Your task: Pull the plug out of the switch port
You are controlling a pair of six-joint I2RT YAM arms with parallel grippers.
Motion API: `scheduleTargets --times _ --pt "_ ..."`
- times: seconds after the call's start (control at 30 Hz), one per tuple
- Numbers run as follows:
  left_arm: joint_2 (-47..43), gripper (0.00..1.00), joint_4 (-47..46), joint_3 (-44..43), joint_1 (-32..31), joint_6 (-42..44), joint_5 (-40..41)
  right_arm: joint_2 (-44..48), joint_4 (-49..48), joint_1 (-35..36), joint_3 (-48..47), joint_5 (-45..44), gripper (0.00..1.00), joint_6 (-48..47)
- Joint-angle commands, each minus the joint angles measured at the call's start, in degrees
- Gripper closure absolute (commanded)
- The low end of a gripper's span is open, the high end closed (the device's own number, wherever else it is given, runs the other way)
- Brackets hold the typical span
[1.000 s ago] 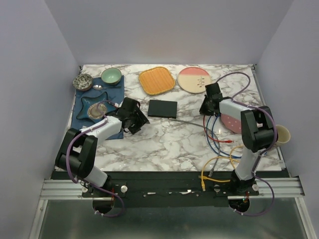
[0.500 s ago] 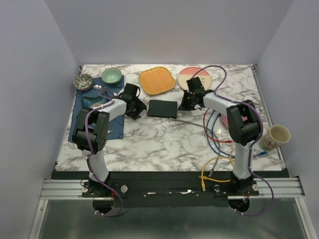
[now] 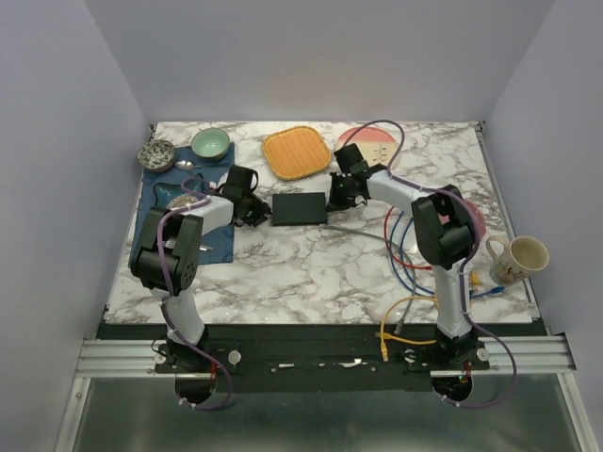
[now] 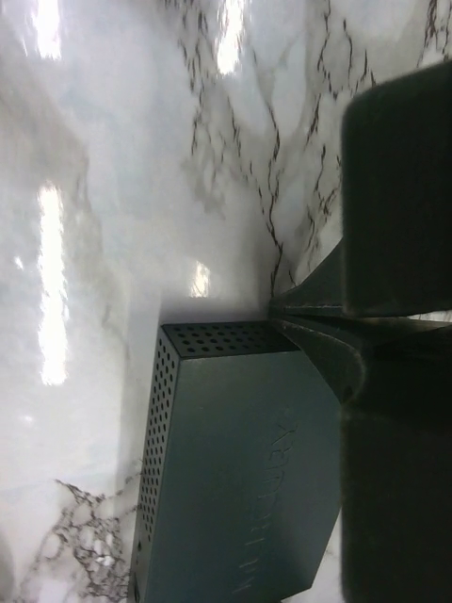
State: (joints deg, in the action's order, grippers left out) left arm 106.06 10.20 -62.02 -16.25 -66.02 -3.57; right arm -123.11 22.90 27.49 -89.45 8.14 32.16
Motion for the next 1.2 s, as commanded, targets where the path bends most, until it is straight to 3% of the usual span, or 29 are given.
scheduleTargets --times 0.0,0.27,0.6,0.77,0.93,1.17 --pt "-5.24 0.62 1.76 8.31 -1.33 0.28 -2.76 -3.01 1.1 8.45 -4.24 6.27 0.89 -0.78" --pt "-15.62 0.61 3.95 16.4 -1.15 1.07 -0.91 -0.83 1.36 15.13 -0.04 6.1 0.89 -0.52" --pt "-22.12 0.61 4.05 24.57 -1.41 2.91 -2.22 11.99 -3.47 18.04 22.46 2.85 0.89 0.27" --pt "-18.35 0.61 1.15 23.09 -6.06 3.44 -5.57 16.49 -4.97 17.96 29.5 -1.54 0.9 0.18" --pt "-11.41 0.61 -0.61 17.73 -15.19 0.98 -5.83 17.38 -4.97 16.38 30.65 -2.78 0.9 -0.17" --pt "-10.34 0.61 -0.27 16.22 -17.5 0.1 -4.96 18.43 -4.97 11.46 31.35 -4.01 0.9 -0.52"
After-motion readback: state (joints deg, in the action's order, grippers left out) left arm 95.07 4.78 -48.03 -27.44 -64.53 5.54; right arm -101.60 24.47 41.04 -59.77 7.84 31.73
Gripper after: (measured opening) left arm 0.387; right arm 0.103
